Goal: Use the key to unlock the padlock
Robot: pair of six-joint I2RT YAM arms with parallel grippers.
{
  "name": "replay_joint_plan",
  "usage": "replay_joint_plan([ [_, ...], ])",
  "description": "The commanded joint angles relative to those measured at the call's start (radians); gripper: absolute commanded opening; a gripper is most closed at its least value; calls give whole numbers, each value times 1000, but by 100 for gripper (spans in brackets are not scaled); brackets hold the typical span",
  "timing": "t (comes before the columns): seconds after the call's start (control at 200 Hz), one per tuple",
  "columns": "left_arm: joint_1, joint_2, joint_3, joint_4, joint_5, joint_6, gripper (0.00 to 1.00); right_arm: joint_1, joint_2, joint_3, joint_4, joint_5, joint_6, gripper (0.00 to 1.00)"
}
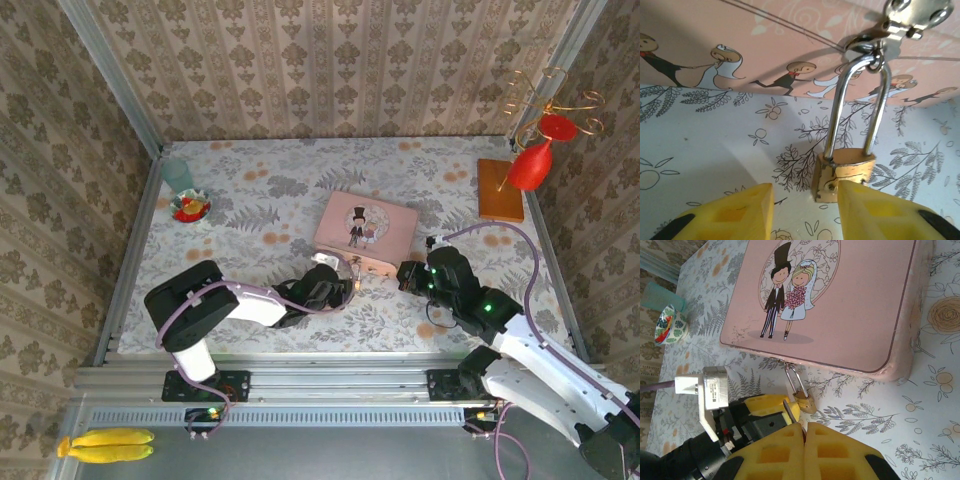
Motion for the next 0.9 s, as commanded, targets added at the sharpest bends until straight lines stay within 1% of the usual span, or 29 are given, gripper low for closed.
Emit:
replay_joint_plan([
  [0.0,17,-18,-25,108,56,6,44,13,-6,23,-7,27,18,0],
  [0.06,22,-9,-22,129,91,23,46,20,-13,15,5,19,15,0],
  [0.19,23,19,-4,154,133,32,54,61,-20,-6,26,19,14,0],
  [0.29,36,48,14,146,147,13,55,89,2,-26,29,23,30,0],
  [0.39,57,72,19,165,161,-3,52,100,21,-61,53,21,52,0],
  [0.465,66,86,25,163,160,-11,51,99,41,-76,72,17,55,0],
  [0.565,71,108,39,160,170,-11,50,100,112,-55,70,5,31,0],
  [0.635,70,118,48,156,176,-10,45,94,171,-38,75,-11,10,0],
  [0.75,71,121,50,149,169,-10,40,48,256,-24,106,-71,-8,0],
  [0.83,72,122,49,148,169,-10,34,0,300,-30,146,-122,-12,0],
  [0.895,72,123,46,152,166,-11,29,-27,328,-24,158,-140,-27,0],
])
